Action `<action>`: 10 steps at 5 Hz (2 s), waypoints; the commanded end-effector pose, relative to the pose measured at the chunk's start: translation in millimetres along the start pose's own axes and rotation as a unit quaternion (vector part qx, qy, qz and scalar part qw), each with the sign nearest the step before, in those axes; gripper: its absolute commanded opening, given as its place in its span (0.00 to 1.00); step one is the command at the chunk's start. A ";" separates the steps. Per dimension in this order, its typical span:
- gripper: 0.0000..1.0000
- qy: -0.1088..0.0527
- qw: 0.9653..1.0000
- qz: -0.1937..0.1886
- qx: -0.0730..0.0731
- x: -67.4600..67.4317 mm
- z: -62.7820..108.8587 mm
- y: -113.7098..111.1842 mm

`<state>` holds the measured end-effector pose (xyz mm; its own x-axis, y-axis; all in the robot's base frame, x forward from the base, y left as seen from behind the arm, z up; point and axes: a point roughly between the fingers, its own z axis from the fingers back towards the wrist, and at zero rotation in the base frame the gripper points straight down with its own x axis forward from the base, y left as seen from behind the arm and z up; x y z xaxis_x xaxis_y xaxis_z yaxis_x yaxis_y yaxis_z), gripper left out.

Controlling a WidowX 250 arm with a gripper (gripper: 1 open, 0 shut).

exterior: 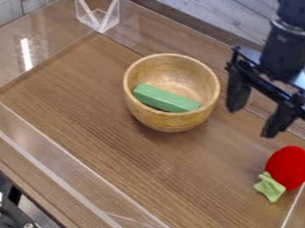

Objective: Move the red fruit to the left

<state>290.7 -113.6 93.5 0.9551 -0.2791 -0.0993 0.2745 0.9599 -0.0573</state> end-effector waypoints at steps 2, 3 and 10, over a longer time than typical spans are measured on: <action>1.00 -0.061 0.998 -0.006 -0.003 21.0 4.1 -29.3; 1.00 -0.073 0.997 -0.001 -0.001 28.0 -2.8 -38.1; 1.00 -0.111 0.994 -0.014 0.016 49.7 -7.0 -23.6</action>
<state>325.6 -146.4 67.7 0.9524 -0.2957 0.0748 0.2979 0.9544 -0.0207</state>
